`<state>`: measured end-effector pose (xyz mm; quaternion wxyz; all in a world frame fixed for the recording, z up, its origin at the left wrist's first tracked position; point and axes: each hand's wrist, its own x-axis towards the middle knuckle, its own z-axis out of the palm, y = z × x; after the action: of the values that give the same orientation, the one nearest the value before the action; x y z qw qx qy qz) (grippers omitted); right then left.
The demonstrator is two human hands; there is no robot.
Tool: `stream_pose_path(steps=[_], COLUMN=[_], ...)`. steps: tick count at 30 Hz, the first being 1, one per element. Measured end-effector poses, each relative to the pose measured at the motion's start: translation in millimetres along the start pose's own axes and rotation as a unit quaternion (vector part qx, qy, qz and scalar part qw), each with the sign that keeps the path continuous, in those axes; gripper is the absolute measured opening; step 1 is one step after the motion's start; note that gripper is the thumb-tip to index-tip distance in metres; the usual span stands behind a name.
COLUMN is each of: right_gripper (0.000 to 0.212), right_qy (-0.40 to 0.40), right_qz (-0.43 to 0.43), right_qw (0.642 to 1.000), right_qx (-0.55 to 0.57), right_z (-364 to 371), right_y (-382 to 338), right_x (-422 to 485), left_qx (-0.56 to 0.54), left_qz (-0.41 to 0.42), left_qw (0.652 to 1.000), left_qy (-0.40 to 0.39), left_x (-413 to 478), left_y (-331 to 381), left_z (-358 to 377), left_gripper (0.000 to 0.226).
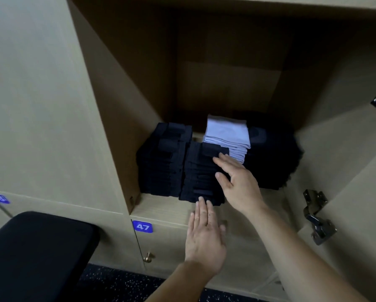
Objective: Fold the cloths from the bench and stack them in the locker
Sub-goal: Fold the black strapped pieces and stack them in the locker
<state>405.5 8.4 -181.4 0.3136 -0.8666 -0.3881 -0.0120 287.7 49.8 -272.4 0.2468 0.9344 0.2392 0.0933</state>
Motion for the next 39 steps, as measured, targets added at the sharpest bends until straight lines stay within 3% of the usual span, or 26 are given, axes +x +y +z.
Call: stream_pose_path(steps=[5,11,16,20,26,33,39], right_gripper=[0.04,0.041,0.043,0.037,0.048,0.061,0.057], right_qy=[0.012,0.003,0.034,0.068,-0.006,-0.097,-0.153], right_qz=[-0.015,-0.014,0.007,0.035,-0.027,-0.108,-0.168], right_qw=[1.0,1.0,0.999,0.997,1.0,0.988,0.972], right_qx=[0.005,-0.004,0.001,0.007,-0.004,-0.048,-0.059], right_z=[4,6,-7,-24,-39,-27,12], right_y=[7,9,-8,-42,-117,-215,-298], right_x=[6,8,-1,-15,-49,-122,-196], left_qx=[0.083,0.141,0.079,0.082,0.128,0.141,0.127], left_qz=[0.012,0.022,0.044,0.024,-0.035,-0.131,-0.224], left_qw=[0.994,0.983,0.995,0.996,0.988,0.974,0.954], left_qy=[-0.069,-0.115,-0.033,-0.013,0.079,0.119,0.153], left_x=[5,2,-6,-23,-80,-191,-319], left_y=[-5,-16,-17,-21,-34,-58,-120], left_z=[8,4,-33,-91,-186,-272,-313], left_gripper=[0.057,0.07,0.062,0.059,0.059,0.065,0.064])
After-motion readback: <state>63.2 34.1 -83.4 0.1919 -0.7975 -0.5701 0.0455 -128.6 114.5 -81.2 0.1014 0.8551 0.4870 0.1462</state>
